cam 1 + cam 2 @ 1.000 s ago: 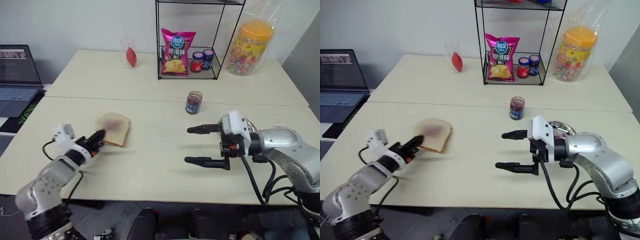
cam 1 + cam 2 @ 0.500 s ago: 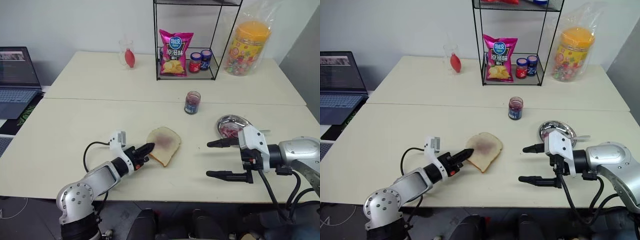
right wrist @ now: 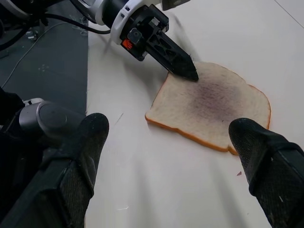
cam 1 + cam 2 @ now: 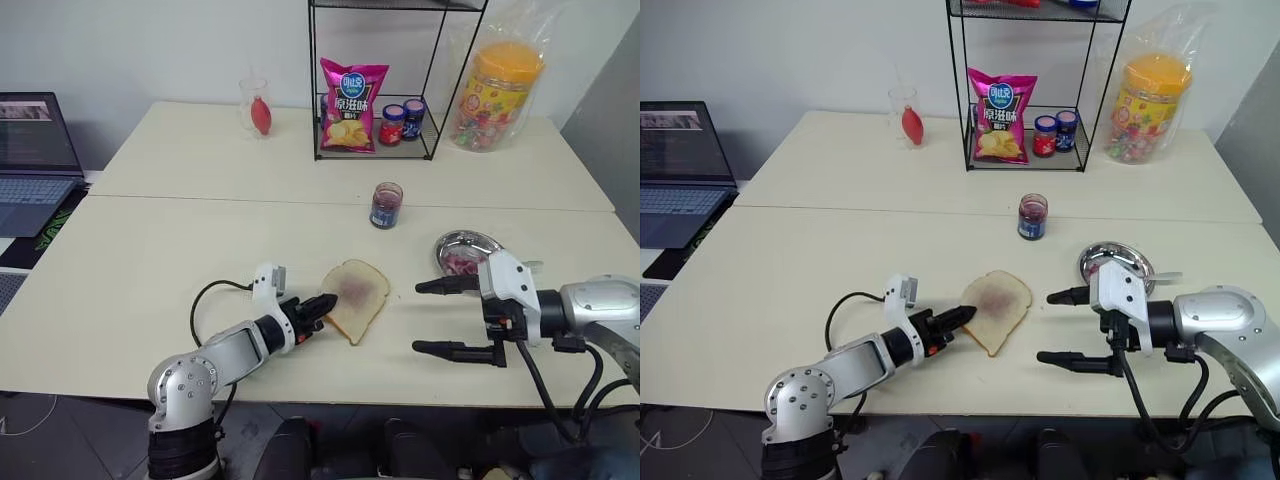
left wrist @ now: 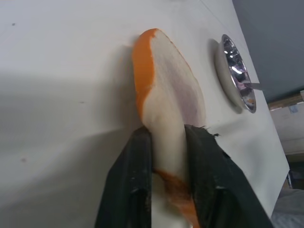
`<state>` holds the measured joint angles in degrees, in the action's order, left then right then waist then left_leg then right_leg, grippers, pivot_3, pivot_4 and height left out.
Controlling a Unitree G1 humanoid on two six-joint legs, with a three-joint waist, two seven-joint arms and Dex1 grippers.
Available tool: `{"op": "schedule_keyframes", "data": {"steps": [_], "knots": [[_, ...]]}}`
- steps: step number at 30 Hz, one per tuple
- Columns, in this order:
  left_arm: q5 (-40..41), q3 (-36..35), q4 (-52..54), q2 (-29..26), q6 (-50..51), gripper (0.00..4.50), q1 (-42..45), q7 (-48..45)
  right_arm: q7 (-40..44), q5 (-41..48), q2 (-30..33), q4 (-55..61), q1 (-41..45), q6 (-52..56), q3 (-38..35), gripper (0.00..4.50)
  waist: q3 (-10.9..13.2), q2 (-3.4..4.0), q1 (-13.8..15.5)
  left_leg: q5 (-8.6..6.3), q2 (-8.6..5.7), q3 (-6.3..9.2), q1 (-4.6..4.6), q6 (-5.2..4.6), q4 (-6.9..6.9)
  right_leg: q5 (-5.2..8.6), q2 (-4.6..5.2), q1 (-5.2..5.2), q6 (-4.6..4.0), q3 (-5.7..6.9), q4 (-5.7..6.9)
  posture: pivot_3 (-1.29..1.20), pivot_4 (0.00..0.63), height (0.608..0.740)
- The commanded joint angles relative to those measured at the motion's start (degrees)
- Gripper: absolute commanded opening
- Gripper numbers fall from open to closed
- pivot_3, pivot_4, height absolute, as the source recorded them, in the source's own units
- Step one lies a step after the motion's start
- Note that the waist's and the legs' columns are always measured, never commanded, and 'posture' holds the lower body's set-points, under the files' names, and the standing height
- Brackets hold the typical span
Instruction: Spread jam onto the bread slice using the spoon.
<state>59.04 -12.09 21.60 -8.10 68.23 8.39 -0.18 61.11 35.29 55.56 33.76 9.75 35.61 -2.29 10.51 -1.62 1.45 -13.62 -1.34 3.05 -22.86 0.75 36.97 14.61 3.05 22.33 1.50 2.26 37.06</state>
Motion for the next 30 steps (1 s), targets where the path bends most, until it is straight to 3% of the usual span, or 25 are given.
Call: {"op": "schedule_keyframes", "data": {"steps": [1, 8, 12, 16, 20, 24, 27, 30], "knots": [[2.55, -1.77, 3.23, -0.35, -0.34, 2.01, -1.48, 0.92, -0.18, 1.07, 0.67, 2.31, -0.43, -0.21, -2.53, 4.50, 0.00, 0.00, -0.03, 0.00, 0.00, 0.00, 0.01, 0.00, -0.01, 0.00, 0.00, 0.00, 0.00, 0.00, 0.00, 0.00, 0.150, 0.740], [3.64, -3.96, 7.44, -3.94, -0.71, 3.40, -4.60, 2.02, -0.55, 1.01, 0.10, 2.67, -0.70, -0.37, -2.35, 4.50, 0.00, 0.01, -0.01, 0.00, 0.01, 0.01, 0.00, 0.00, -0.01, 0.01, 0.00, 0.00, -0.01, 0.00, -0.01, 0.00, 0.150, 0.740], [-6.44, -1.28, 15.88, -12.78, -8.53, 4.19, -10.10, -4.18, -2.09, 0.65, -1.75, 2.35, -0.97, -1.05, -2.24, 4.50, 0.02, -0.01, -0.19, -0.01, 0.02, 0.00, 0.01, 0.01, -0.04, 0.06, 0.01, 0.03, -0.10, -0.01, -0.01, 0.00, 0.150, 0.740], [-22.94, 5.89, 16.88, -25.19, -28.29, 4.19, -5.76, -19.26, -8.79, 0.35, -6.74, 1.13, -1.48, -1.82, -5.84, 4.50, 0.07, 0.10, 0.39, 0.00, 0.05, 0.01, 0.02, 0.04, -0.10, 0.28, 0.00, 0.04, -0.53, 0.01, 0.02, 0.00, 0.150, 0.740], [-27.85, 11.00, 14.06, -30.32, -36.63, 4.19, 0.64, -29.84, -13.91, -2.63, -9.81, 0.90, -3.37, -3.67, -8.80, 4.50, 0.10, 0.23, 1.16, 0.02, 0.00, -0.12, -0.02, 0.00, -0.04, 0.21, 0.07, 0.00, -0.66, -0.05, -0.15, 0.00, 0.150, 0.740], [-25.26, 14.76, 12.59, -33.66, -35.61, 4.36, 10.57, -40.36, -26.90, -5.68, -18.46, 0.83, -6.76, -6.56, -16.71, 4.50, 0.12, 0.20, 1.41, -0.05, 0.00, -0.20, -0.09, -0.11, -0.05, 0.17, 0.09, 0.06, -0.62, -0.09, -0.18, 0.00, 0.150, 0.740], [-27.05, 18.75, 12.41, -38.28, -36.69, 4.36, 14.08, -49.38, -32.42, -2.66, -21.70, 1.61, -8.95, -2.69, -23.68, 4.50, 0.14, 0.43, 1.08, -0.06, 0.03, -0.17, -0.15, -0.06, -0.16, 0.00, 0.01, 0.22, -0.36, -0.07, -0.05, 0.00, 0.150, 0.740], [-24.10, 19.05, 10.19, -36.50, -34.87, 4.36, 19.17, -51.57, -39.73, 1.42, -25.43, 2.64, -10.57, 1.51, -30.27, 4.50, 0.15, 0.52, 0.36, -0.06, 0.01, -0.21, -0.14, -0.06, -0.24, 0.05, 0.00, 0.24, -0.31, -0.11, -0.02, 0.00, 0.150, 0.740]]}}
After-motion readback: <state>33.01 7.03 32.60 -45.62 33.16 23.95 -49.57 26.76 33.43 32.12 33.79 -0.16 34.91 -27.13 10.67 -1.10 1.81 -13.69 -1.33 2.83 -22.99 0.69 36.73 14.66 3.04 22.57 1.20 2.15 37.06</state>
